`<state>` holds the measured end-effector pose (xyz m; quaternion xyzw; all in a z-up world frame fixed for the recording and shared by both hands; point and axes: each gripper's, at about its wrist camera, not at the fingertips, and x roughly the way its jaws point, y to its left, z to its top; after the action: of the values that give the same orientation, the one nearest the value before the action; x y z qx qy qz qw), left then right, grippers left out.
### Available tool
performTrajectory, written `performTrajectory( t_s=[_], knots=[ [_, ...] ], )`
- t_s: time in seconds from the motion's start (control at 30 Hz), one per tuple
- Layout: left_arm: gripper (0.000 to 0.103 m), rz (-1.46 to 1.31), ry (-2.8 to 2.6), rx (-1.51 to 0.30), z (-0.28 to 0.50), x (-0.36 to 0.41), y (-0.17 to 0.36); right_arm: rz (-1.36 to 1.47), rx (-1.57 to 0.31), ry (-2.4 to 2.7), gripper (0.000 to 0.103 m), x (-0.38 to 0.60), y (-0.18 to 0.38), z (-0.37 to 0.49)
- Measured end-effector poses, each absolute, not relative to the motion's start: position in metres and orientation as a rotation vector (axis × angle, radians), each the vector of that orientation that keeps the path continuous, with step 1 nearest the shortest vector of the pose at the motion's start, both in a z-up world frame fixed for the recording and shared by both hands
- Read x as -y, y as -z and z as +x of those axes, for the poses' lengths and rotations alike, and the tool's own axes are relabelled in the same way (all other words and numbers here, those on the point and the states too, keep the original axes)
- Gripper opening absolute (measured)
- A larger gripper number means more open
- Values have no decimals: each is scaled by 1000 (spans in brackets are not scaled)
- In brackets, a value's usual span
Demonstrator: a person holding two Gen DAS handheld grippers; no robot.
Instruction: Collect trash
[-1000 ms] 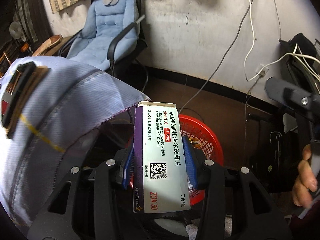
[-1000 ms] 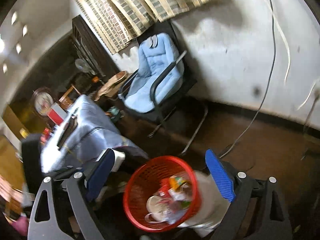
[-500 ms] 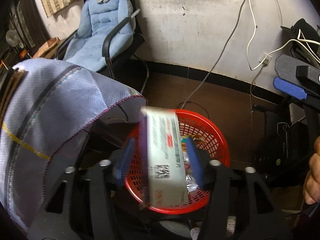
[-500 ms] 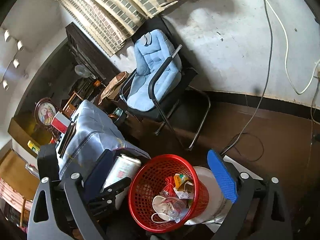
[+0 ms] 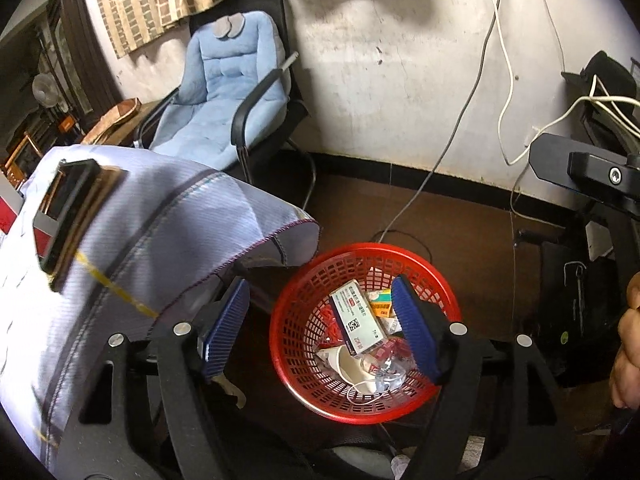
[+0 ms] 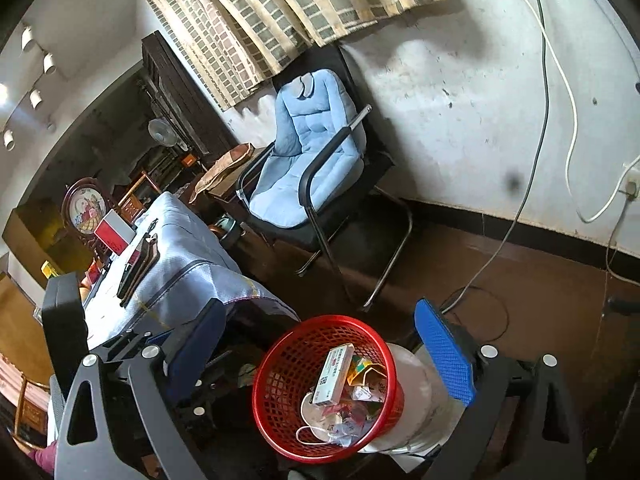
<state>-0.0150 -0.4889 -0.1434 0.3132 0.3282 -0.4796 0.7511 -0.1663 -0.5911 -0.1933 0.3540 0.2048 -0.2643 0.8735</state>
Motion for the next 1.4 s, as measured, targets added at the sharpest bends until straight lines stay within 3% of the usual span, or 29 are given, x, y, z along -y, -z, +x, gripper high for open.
performTrajectory(
  t_s=[0.23, 0.5, 0.77, 1.13, 1.4],
  knots=[
    [72, 637, 1046, -664, -22, 467, 116, 637, -446, 556, 94, 567, 161, -171],
    [82, 600, 1030, -627, -35, 435, 97, 492, -612, 554, 94, 532, 144, -173],
    [89, 591, 992, -696, -39, 415, 102, 376, -824, 522, 94, 505, 145, -164],
    [91, 594, 934, -777, -36, 412, 120, 378, -955, 431, 94, 509, 169, -137],
    [91, 612, 892, -813, -32, 416, 132, 373, -904, 404, 94, 515, 174, -141]
  ],
)
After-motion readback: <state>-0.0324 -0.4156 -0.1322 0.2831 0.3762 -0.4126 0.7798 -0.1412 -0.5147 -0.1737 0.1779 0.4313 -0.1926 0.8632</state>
